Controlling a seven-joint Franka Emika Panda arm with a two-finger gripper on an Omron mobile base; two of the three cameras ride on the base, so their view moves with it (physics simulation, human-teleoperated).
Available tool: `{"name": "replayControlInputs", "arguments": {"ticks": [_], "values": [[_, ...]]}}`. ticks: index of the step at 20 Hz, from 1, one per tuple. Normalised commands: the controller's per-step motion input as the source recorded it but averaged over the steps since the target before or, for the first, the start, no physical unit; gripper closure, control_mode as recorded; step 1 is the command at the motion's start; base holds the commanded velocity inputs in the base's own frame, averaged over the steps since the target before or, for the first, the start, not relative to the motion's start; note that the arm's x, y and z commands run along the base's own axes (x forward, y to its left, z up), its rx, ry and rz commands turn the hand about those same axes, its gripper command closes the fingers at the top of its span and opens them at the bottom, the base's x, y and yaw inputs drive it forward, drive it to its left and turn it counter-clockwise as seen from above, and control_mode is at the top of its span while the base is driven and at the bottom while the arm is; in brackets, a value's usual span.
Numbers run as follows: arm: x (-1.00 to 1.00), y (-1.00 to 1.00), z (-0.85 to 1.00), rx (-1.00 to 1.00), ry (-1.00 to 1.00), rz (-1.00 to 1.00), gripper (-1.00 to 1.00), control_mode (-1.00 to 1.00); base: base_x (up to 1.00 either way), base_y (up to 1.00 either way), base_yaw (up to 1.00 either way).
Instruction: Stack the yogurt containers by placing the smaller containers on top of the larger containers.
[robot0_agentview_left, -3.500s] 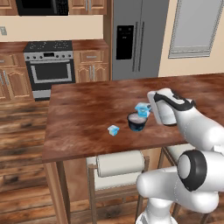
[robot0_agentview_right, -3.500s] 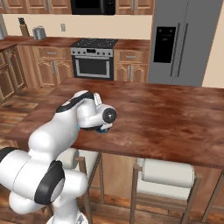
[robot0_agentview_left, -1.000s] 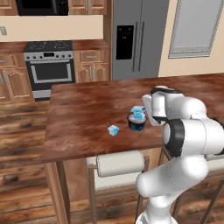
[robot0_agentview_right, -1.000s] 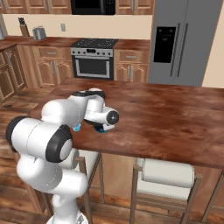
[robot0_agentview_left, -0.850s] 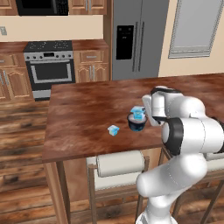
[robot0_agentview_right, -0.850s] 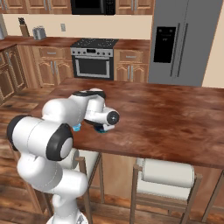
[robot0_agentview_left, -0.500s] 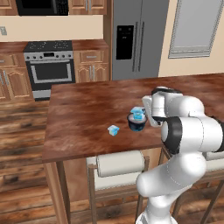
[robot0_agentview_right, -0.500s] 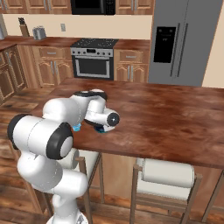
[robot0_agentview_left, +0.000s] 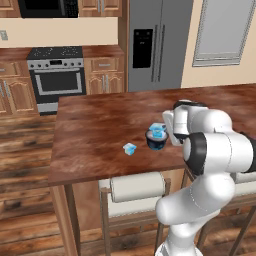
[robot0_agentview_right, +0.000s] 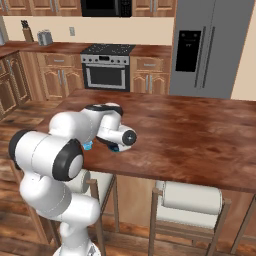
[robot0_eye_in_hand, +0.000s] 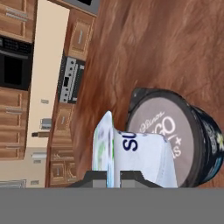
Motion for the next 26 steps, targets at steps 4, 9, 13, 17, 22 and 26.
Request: {"name": "replayControlInputs", "arguments": {"ticks": [4,9,13,17,22,26], "values": [[0.03,0.00,-0.07,0.00,-0.01,0.00,1.00,-1.00,0.00,0.00,0.00],[0.08,0.00,-0.07,0.00,-0.02,0.00,1.00,-1.00,0.00,0.00,0.00],[0.07,0.00,-0.05,0.00,-0.03,0.00,1.00,-1.00,0.00,0.00,0.00],[0.12,0.00,-0.01,0.00,-0.03,0.00,1.00,-1.00,0.00,0.00,0.00],[0.20,0.00,-0.04,0.00,-0.02,0.00,1.00,-1.00,0.00,0.00,0.00],[0.20,0.00,-0.08,0.00,-0.01,0.00,1.00,-1.00,0.00,0.00,0.00]]}}
